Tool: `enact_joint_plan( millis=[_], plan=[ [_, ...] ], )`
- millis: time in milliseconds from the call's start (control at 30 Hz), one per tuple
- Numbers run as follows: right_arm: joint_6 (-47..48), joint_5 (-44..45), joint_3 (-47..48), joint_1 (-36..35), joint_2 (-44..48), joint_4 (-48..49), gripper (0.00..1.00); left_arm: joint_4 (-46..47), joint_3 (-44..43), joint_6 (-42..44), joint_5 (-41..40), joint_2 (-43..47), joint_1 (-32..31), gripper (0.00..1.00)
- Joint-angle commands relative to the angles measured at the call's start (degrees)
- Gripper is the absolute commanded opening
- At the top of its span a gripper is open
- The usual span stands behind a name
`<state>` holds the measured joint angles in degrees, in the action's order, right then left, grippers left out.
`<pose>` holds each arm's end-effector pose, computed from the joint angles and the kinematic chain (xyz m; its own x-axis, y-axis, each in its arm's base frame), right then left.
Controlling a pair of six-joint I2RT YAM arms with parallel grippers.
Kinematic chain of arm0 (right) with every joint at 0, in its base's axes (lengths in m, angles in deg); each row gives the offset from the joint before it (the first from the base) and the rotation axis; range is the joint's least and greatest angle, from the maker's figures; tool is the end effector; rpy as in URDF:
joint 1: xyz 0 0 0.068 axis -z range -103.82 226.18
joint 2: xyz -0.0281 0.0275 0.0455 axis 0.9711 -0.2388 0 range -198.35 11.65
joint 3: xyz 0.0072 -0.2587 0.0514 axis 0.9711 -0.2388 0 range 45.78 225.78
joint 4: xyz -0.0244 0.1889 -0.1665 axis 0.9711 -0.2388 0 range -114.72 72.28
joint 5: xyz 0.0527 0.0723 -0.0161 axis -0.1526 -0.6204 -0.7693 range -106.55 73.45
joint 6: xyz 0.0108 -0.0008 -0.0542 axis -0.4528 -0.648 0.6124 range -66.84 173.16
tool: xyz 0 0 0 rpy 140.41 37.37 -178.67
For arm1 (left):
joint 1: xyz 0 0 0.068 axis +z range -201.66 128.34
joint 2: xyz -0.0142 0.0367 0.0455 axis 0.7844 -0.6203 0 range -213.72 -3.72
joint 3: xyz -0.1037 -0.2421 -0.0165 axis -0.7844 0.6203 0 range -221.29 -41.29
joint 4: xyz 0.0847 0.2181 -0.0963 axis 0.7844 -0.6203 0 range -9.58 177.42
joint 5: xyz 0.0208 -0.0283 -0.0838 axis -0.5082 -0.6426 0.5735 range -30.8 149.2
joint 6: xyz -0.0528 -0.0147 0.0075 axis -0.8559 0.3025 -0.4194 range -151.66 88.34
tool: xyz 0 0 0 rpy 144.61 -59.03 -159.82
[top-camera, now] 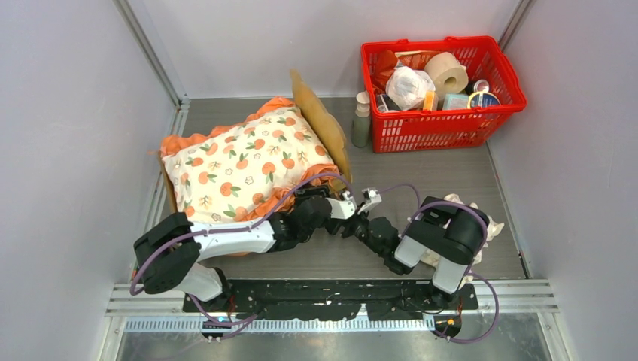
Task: Set up the pet bed
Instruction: Tie the ropes to the bed frame.
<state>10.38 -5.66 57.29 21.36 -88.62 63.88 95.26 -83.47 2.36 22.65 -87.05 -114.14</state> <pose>0.1444 0.1925 0.1157 -0.5245 0.4136 -0.7443 -0.4610 0.5970 0.6566 0.1560 -0.2509 0.1991 0.0595 0.8583 -0.5097 0.5419 0.4011 0.7386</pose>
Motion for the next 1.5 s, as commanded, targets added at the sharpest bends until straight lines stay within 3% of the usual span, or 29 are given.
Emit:
enact_joint_plan(
  millis=[0,333,600,1033,1100,1200,1233,1267,1467],
  plan=[
    [2.5,5.1,5.1,-1.6,-1.9,11.3,0.71,7.0,-6.2,-4.4,1.3,4.0,-0.2,0.24],
    [4.3,14.9,10.6,-2.7,-7.6,11.4,0.69,5.5,-8.6,-7.1,3.5,4.9,0.9,0.24],
    [3.1,16.0,15.2,-2.7,-11.6,11.4,0.68,5.4,-9.1,-8.6,4.8,5.8,1.1,0.23],
    [9.4,20.4,20.6,-2.0,-15.3,11.3,0.66,4.7,-9.9,-9.5,5.4,6.0,1.5,0.23],
    [9.6,20.9,20.8,-2.0,-15.4,11.4,0.57,4.7,-9.9,-9.5,5.2,6.1,1.6,0.23],
    [11.1,20.2,19.7,-2.0,-14.0,11.4,0.17,4.9,-9.3,-9.9,5.0,6.5,1.9,0.23],
    [12.2,19.7,19.4,-2.0,-12.7,11.3,0.11,5.0,-9.1,-10.0,5.1,6.7,2.1,0.23],
    [12.5,18.3,18.1,-1.9,-11.9,11.4,0.07,5.1,-8.9,-10.4,5.2,6.9,2.3,0.23],
    [9.8,5.6,12.2,-1.7,-4.6,11.3,0.05,5.0,-7.3,-14.6,6.3,7.8,3.4,0.25]
  ],
)
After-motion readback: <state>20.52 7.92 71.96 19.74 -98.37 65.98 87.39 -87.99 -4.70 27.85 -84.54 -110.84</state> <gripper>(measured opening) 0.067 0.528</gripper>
